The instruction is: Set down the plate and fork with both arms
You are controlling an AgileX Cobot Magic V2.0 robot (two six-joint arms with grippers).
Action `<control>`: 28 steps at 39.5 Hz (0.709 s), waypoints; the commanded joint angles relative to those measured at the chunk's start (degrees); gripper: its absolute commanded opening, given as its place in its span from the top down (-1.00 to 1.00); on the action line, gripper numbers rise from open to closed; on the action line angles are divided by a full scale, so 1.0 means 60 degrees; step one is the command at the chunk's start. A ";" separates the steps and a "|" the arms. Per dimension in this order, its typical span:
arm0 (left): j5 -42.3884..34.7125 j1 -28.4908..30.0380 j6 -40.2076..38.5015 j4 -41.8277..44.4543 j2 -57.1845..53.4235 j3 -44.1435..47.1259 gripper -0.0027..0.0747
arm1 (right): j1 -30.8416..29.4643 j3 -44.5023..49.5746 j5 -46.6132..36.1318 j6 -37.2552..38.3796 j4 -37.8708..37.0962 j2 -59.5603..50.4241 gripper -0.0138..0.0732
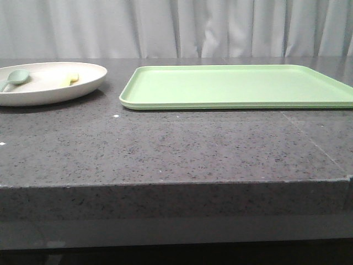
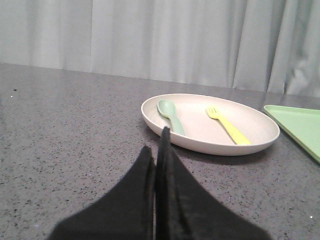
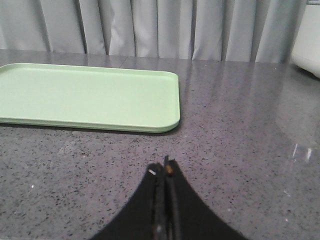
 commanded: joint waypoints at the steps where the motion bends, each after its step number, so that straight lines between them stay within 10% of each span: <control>1: -0.0778 -0.0045 -0.0013 -0.0065 -0.0198 0.0038 0.98 | 0.0005 -0.0036 -0.0867 -0.0040 -0.0084 -0.0174 0.84; 28: -0.1305 -0.0051 -0.0013 -0.0065 -0.0198 0.0021 0.98 | 0.0004 -0.0036 -0.1484 -0.0031 -0.0051 -0.0174 0.84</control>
